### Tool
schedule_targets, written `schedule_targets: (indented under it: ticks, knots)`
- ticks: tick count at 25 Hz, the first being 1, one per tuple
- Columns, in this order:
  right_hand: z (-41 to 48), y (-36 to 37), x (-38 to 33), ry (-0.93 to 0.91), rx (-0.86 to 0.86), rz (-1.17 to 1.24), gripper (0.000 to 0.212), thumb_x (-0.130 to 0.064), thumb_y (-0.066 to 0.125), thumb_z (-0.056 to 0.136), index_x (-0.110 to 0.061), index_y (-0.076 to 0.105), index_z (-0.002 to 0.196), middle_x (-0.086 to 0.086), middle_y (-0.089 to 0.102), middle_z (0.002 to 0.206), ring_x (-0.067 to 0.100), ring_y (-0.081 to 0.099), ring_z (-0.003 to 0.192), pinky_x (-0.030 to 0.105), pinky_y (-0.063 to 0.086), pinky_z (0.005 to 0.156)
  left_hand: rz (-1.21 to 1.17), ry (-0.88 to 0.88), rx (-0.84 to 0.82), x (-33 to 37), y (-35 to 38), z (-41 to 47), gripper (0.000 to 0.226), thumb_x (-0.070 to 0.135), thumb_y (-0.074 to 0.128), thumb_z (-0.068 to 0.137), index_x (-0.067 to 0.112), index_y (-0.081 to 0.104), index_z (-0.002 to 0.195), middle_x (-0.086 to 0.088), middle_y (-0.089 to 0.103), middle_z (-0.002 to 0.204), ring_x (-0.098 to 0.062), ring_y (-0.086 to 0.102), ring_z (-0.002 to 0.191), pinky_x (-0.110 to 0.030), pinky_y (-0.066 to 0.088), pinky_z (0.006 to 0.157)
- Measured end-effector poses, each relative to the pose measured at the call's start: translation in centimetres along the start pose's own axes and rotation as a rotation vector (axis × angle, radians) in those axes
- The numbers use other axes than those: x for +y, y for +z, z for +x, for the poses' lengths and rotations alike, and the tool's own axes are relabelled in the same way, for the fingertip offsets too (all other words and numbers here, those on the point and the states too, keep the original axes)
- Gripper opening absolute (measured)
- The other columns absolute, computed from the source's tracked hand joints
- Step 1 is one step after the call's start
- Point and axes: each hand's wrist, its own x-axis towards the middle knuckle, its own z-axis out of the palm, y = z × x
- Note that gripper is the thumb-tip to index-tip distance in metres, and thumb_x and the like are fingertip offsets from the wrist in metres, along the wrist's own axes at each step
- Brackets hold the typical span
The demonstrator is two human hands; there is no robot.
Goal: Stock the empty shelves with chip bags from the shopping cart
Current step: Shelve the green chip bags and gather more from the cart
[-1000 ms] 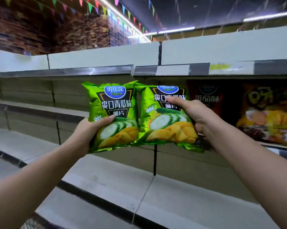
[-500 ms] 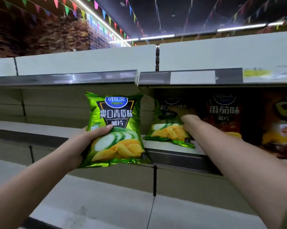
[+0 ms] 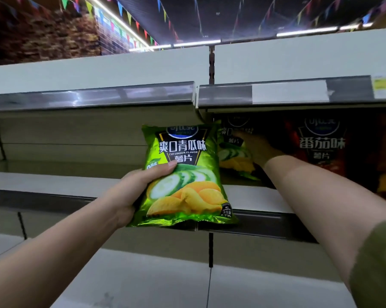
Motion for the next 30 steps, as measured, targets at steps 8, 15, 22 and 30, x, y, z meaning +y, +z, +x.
schedule_targets:
  ticks: [8,15,22,30]
  knots:
    - [2.9,0.2,1.7,0.088,-0.056,-0.09,0.064,-0.035,0.075,0.076,-0.005,0.054,0.128,0.013,0.061,0.106,0.029,0.06,0.091,0.041,0.052,0.084,0.027,0.035,-0.05,0.2,1.1,2.4,0.047,0.034,0.074,0.059,0.007,0.071,0.098,-0.013,0.074,0.091,-0.023,0.071,0.067,-0.03,0.058,0.058]
    - [-5.1,-1.9,-1.2,-0.015,-0.059,-0.204,0.036,-0.033,0.039,0.099,-0.014,0.046,0.069,0.009,0.049,0.071,0.017,0.046,0.06,0.025,0.037,0.057,0.071,-0.086,-0.194,0.9,3.7,3.8,0.039,0.04,0.07,0.061,0.014,0.074,0.09,-0.007,0.074,0.085,-0.02,0.07,0.066,-0.032,0.058,0.066]
    - [-11.1,-5.0,-1.7,0.107,-0.217,-0.214,0.042,-0.045,0.06,0.084,-0.009,0.064,0.104,0.014,0.07,0.099,0.03,0.067,0.088,0.042,0.053,0.083,0.126,-0.123,-0.237,0.9,8.1,7.8,0.033,0.037,0.072,0.063,0.015,0.071,0.086,-0.006,0.073,0.082,-0.02,0.069,0.066,-0.031,0.057,0.071]
    - [-6.0,-3.7,0.9,0.027,-0.122,0.001,0.052,-0.014,0.075,0.075,-0.01,0.055,0.122,0.017,0.066,0.112,0.033,0.065,0.097,0.045,0.054,0.087,0.065,0.076,-0.135,-0.3,8.8,12.7,0.031,0.023,0.076,0.068,0.016,0.067,0.097,-0.007,0.074,0.09,-0.02,0.07,0.075,-0.032,0.058,0.075]
